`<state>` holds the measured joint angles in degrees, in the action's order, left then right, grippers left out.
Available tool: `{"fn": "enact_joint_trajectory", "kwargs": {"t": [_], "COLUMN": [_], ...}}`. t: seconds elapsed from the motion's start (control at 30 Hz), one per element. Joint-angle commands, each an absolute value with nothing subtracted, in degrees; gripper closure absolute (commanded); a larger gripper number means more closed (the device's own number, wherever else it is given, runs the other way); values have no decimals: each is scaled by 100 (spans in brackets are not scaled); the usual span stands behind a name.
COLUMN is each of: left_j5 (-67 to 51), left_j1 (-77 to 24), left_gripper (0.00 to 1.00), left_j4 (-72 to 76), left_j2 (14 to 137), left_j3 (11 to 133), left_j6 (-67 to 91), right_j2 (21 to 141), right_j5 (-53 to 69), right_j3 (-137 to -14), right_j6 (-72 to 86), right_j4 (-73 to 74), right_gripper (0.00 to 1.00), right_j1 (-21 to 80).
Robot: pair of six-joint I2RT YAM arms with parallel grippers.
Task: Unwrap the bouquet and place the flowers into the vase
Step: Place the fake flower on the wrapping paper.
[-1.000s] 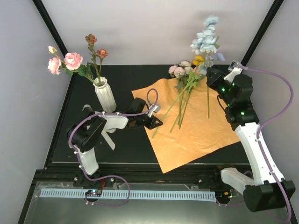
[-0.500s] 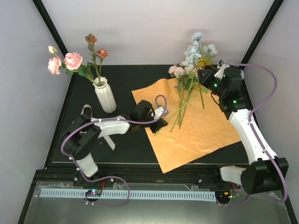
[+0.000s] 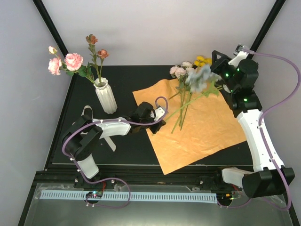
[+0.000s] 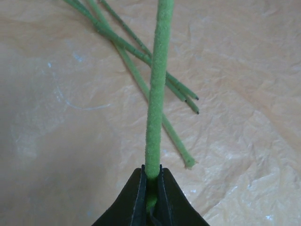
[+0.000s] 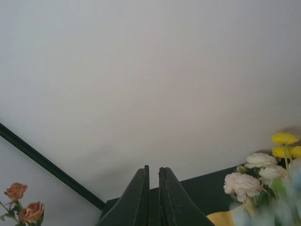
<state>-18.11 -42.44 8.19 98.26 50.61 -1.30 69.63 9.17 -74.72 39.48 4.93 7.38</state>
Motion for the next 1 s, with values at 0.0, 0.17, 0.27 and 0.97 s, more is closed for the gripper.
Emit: {"fn": "enact_joint_trajectory", "kwargs": {"t": [0.0, 0.17, 0.27, 0.97], "left_j5": [-1486, -1560, -1651, -3094], "left_j1": [-4238, -4228, -4215, -4084], "left_gripper": [98, 98, 98, 98], "left_j4": [1056, 1129, 1064, 1857], "left_j2": [9858, 9841, 9774, 9414], "left_j3": [4899, 4873, 4907, 5138], "left_j6": [-187, -114, -4, 2585], "right_j2": [6817, 6870, 6877, 5501], "right_j5": [950, 1057, 1247, 2125], "right_j3": [-7642, -7824, -7853, -2773], "right_j6": [4167, 3870, 3413, 6961], "right_j4": [191, 757, 1700, -1438], "right_gripper": [90, 87, 79, 43], "right_j1": [606, 589, 587, 688]}}
